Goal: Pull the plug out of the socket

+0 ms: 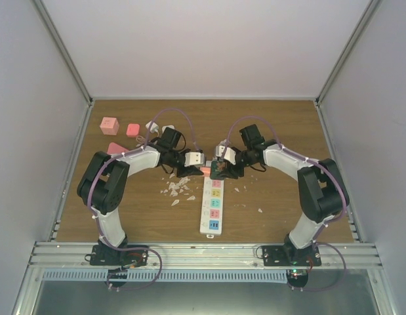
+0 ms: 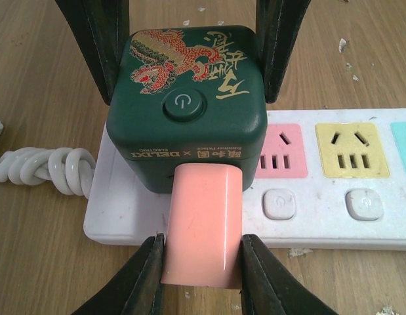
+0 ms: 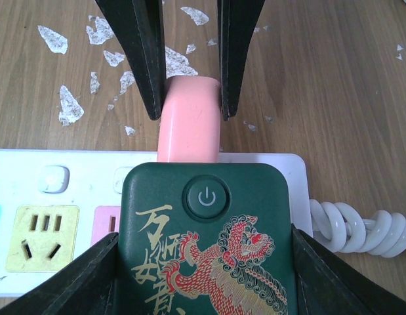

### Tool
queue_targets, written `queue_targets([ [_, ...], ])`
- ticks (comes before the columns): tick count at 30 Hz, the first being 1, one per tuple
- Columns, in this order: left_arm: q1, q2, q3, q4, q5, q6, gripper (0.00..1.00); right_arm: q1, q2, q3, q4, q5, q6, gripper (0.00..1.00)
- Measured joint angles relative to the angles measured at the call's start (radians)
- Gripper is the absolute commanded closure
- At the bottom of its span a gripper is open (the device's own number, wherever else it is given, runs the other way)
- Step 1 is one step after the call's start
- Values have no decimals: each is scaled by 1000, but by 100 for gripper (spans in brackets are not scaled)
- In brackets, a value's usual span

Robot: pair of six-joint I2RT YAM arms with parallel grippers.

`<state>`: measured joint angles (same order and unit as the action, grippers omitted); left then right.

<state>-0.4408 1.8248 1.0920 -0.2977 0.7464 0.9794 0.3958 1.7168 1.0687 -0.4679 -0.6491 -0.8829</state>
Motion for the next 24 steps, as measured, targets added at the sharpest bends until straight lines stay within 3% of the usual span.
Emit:
queue_targets([
  [17, 42, 0, 0, -28, 34, 69, 94, 5, 19, 18, -3, -9, -2, 98],
  [24, 168, -10, 0, -68, -43, 93, 94, -5, 18, 18, -13, -6, -3, 98],
])
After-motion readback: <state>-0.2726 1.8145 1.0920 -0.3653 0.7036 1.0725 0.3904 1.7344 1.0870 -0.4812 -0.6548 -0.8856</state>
